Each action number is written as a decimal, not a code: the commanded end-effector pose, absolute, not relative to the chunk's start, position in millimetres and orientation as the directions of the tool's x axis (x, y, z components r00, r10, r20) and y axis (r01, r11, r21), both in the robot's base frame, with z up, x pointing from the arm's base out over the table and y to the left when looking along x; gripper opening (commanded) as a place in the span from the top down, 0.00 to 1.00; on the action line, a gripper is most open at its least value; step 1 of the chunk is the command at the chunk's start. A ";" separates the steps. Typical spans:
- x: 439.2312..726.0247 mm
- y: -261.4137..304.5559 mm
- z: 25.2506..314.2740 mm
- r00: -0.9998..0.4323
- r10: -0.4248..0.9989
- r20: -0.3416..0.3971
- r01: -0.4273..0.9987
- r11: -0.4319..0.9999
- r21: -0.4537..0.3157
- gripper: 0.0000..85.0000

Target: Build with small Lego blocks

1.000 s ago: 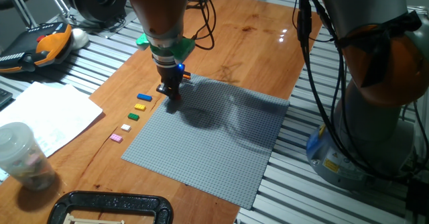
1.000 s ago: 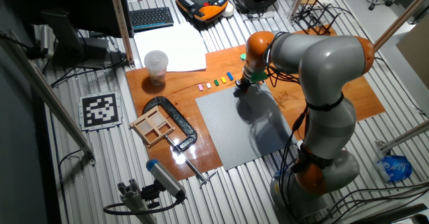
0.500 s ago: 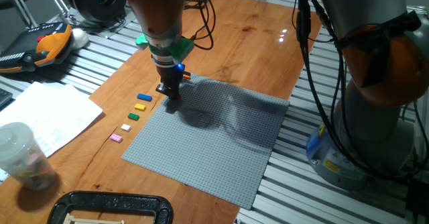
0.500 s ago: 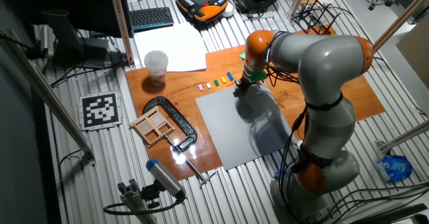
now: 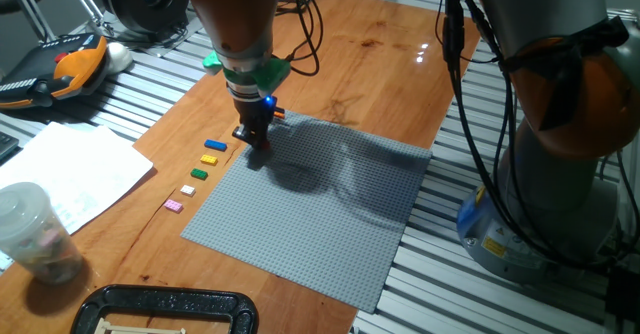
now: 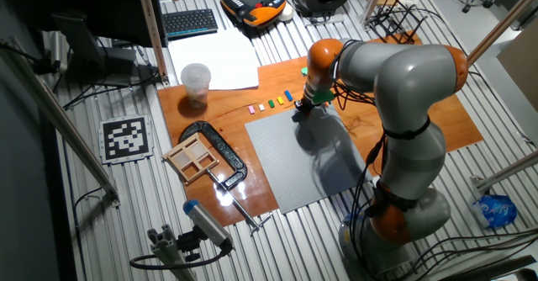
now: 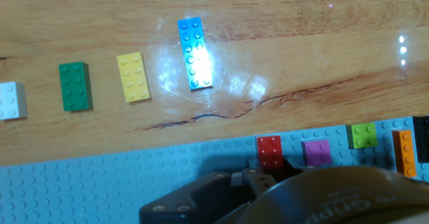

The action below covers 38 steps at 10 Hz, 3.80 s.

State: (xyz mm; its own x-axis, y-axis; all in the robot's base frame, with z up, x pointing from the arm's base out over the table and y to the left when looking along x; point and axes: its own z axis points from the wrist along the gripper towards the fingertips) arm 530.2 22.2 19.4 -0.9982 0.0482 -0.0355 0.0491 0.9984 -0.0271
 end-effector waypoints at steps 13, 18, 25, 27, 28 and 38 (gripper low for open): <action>531.5 23.8 43.9 -0.998 0.060 -0.015 0.061 0.998 -0.034 0.60; 530.3 27.2 46.3 -0.999 0.041 0.000 0.041 0.999 -0.032 1.00; 532.2 25.6 39.8 -1.000 0.013 -0.003 0.013 0.999 -0.046 1.00; 532.8 24.4 33.4 -1.000 0.010 -0.007 0.010 0.999 -0.040 1.00; 532.9 23.9 31.3 -1.000 0.005 -0.007 0.006 0.999 -0.041 1.00; 533.9 24.6 37.5 -0.999 0.031 0.018 0.030 0.999 -0.033 1.00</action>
State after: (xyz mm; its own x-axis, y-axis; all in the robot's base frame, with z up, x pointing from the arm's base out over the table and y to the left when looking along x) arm 529.6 24.3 33.5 -0.9990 0.0319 0.0300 0.0309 0.9990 -0.0337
